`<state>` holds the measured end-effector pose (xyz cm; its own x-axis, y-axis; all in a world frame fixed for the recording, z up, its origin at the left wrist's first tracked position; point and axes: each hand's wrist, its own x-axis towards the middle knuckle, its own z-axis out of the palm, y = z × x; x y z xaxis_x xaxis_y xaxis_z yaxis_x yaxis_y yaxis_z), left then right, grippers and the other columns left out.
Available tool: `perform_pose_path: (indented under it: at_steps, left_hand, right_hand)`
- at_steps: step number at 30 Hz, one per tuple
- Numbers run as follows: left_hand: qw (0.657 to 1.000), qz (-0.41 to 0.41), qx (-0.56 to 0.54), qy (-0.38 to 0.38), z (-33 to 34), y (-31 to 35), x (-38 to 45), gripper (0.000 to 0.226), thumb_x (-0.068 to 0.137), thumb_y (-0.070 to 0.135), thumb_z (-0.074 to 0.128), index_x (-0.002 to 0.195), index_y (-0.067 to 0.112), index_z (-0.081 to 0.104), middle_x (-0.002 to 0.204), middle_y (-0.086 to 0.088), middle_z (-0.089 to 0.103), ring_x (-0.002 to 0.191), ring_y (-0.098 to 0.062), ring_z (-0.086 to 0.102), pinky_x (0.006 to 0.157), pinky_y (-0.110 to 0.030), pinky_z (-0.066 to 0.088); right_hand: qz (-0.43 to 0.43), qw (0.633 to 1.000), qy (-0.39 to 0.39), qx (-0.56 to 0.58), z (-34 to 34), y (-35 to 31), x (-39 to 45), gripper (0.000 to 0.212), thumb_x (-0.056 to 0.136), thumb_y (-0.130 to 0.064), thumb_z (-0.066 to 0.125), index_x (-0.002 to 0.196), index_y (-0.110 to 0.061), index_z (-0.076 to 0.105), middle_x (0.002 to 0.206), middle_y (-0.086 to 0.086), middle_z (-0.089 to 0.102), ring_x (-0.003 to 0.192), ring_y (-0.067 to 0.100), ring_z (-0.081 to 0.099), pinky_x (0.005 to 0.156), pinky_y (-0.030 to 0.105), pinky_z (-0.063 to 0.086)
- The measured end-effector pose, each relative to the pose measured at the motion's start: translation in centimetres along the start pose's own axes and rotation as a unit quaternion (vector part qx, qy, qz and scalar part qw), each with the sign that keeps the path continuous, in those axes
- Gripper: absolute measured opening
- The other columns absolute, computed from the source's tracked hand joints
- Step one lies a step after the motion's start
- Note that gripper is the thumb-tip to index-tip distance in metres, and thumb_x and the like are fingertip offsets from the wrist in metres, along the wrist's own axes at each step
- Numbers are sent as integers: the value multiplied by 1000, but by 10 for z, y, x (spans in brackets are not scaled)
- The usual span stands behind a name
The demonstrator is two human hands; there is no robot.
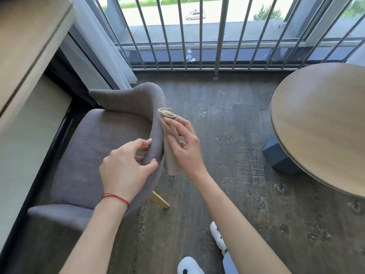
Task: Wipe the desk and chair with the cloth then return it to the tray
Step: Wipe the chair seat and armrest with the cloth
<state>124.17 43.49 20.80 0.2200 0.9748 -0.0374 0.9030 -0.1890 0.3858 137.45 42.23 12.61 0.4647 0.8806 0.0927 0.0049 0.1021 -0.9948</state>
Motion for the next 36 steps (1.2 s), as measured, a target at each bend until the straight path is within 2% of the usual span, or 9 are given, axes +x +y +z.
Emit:
perform_pose_path:
  at_steps: [2, 4, 9, 15, 18, 22, 25, 29, 36]
  left_hand:
    - [1000, -3, 0, -2, 0, 0, 1, 36, 62, 36, 72, 98, 41, 66, 72, 22, 65, 79, -5, 68, 64, -24, 40]
    - [1000, -1, 0, -6, 1, -2, 2, 36, 63, 37, 71, 98, 42, 66, 72, 24, 62, 78, -4, 68, 66, -25, 41]
    - [1000, 6, 5, -3, 1, -2, 1, 36, 64, 38, 71, 99, 42, 65, 82, 23, 68, 80, -4, 68, 67, -25, 38]
    - [1000, 9, 4, 1, 2, -4, -1, 37, 65, 39, 70, 102, 42, 65, 87, 24, 69, 73, 2, 61, 63, -23, 37]
    - [1000, 11, 10, 4, 2, -4, -1, 37, 66, 40, 71, 103, 42, 65, 83, 24, 67, 70, 5, 55, 59, -21, 33]
    - [1000, 9, 2, -11, 0, -6, -1, 37, 67, 41, 71, 104, 44, 64, 79, 27, 62, 70, 7, 54, 58, -18, 33]
    - [999, -5, -21, -23, -1, -9, -1, 36, 67, 44, 71, 102, 48, 64, 79, 29, 63, 68, 18, 50, 59, -9, 29]
    - [999, -6, -16, -27, -2, -7, -1, 36, 67, 42, 72, 102, 46, 65, 77, 26, 64, 68, 14, 52, 61, -8, 28]
    - [999, 19, -13, -35, -3, -8, -1, 39, 69, 40, 72, 107, 43, 65, 95, 20, 72, 80, 0, 66, 71, -23, 41]
  right_hand:
    - [-10, 1000, -19, -10, -13, 2, 1, 36, 87, 4, 56, 116, -13, 66, 123, 6, 58, 119, 7, 52, 83, 17, 53]
    - [6, 999, 19, -27, -19, 5, 18, 34, 88, 5, 56, 117, -10, 65, 123, 9, 61, 115, 9, 54, 89, 14, 47]
    - [15, 1000, 26, -8, 3, 0, 23, 37, 86, 9, 54, 118, -6, 65, 127, 9, 59, 121, 11, 52, 108, 31, 42]
    - [21, 999, 21, 18, -19, 8, -13, 30, 89, 4, 55, 114, -8, 67, 122, 8, 62, 117, 11, 56, 87, 6, 43]
    - [23, 998, 57, 6, -4, 9, -14, 32, 89, 5, 55, 117, -8, 65, 123, 8, 61, 117, 9, 55, 96, 13, 44]
    - [26, 998, 34, 39, 15, 10, -33, 36, 86, 9, 53, 114, -11, 64, 119, -2, 56, 120, 13, 54, 101, 48, 48]
    - [22, 998, -30, 59, 0, 14, -49, 36, 86, 10, 53, 109, -14, 66, 114, -9, 56, 119, 10, 53, 101, 44, 49]
    - [41, 997, 42, 42, 2, 16, -53, 29, 88, 2, 56, 110, -15, 65, 112, -8, 59, 111, 12, 57, 98, 49, 49]
    - [69, 995, 23, 64, 17, 17, -87, 31, 85, 2, 55, 104, -21, 65, 111, 0, 63, 112, 11, 58, 96, 48, 51]
